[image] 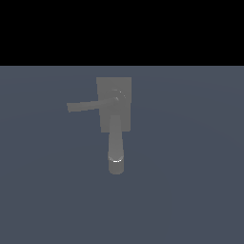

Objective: Turn on the faucet by rotating a designated handle.

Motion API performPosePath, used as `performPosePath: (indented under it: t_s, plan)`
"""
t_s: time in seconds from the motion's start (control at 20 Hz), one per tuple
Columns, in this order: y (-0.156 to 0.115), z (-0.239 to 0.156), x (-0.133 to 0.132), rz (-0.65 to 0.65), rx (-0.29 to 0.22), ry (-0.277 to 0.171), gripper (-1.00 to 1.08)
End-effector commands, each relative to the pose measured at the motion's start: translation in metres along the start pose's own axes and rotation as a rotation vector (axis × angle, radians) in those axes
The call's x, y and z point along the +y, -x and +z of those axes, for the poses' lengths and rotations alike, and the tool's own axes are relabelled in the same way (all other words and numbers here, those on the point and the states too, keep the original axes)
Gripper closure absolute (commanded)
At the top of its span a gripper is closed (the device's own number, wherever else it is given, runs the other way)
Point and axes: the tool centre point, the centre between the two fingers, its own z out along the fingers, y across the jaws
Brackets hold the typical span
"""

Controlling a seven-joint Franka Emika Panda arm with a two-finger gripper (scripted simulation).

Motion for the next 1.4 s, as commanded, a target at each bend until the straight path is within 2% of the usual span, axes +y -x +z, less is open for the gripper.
performPosePath:
  t_s: [0.0,0.35,0.7,1.0,1.35]
  plan:
    - [-0.005,-0.012,0.005,0.012,0.042,0.103,1.08]
    - [-0.018,-0.051,0.012,0.031,0.163,0.389,1.08]
    - [-0.033,-0.094,0.003,0.024,0.288,0.67,1.08]
    - [-0.046,-0.129,-0.019,-0.009,0.394,0.904,1.08]
    - [-0.064,-0.161,-0.061,-0.086,0.515,1.166,1.08]
